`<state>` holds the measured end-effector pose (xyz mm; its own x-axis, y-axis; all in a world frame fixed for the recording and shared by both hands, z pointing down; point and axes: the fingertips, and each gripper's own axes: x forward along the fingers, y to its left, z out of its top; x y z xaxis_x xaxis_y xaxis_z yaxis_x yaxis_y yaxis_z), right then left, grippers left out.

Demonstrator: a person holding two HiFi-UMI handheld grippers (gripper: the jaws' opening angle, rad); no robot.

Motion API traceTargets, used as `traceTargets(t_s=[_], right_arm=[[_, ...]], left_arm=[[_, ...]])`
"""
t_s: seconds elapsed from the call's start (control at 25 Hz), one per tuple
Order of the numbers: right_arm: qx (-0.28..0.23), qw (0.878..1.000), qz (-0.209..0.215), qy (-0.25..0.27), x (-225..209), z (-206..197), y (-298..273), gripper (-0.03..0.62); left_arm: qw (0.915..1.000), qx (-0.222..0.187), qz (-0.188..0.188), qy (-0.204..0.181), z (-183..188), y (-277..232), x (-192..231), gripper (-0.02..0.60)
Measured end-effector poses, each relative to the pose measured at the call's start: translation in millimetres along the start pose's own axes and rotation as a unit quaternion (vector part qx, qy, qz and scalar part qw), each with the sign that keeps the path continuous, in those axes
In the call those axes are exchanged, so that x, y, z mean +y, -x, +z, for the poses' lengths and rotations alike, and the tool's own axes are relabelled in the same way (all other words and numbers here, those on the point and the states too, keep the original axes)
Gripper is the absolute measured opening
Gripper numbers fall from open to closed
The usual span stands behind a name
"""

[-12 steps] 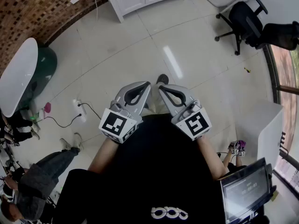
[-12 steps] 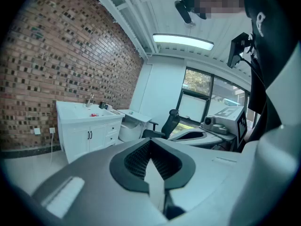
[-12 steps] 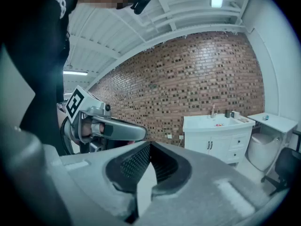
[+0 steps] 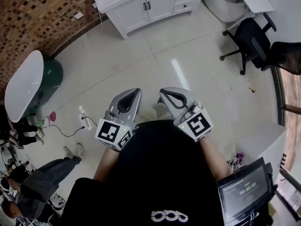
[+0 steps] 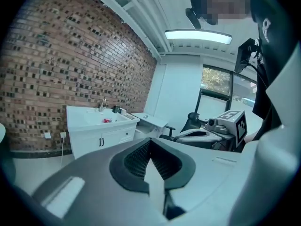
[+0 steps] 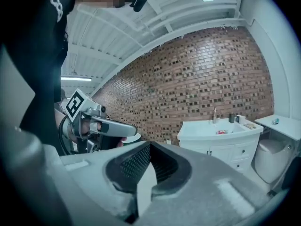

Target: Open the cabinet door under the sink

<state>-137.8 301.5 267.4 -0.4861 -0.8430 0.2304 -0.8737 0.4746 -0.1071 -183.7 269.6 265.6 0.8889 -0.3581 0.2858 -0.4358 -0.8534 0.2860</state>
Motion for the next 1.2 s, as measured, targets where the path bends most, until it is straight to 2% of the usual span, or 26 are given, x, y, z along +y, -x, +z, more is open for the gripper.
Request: traceTargets(t_s=[0.2, 0.4, 0.64, 0.92, 1.2], right_arm=[[0.007, 1.0, 0.015, 0.006, -38, 5, -14, -0.009], [0.014, 1.0, 0.015, 0.01, -74, 7, -33, -0.009], [0.022, 1.0, -0.009, 0.008, -134, 16, -64, -0.009], [0.03, 0.999, -0.019, 0.012, -206, 43, -129, -0.009], [0.035, 0.999, -0.031, 0.003, -250, 52, -179, -0.009]], left_arm=[[0.9998, 0.003, 0.015, 0.008, 10, -31, 18, 0.017], [0.9998, 0.002, 0.014, 0.013, 17, -66, 42, 0.017], [0.9998, -0.002, -0.001, 0.021, 36, -124, 82, 0.017], [0.9994, -0.004, -0.029, 0.019, 74, -192, 138, 0.017], [0.9985, 0.003, -0.051, 0.019, 90, -238, 183, 0.017]])
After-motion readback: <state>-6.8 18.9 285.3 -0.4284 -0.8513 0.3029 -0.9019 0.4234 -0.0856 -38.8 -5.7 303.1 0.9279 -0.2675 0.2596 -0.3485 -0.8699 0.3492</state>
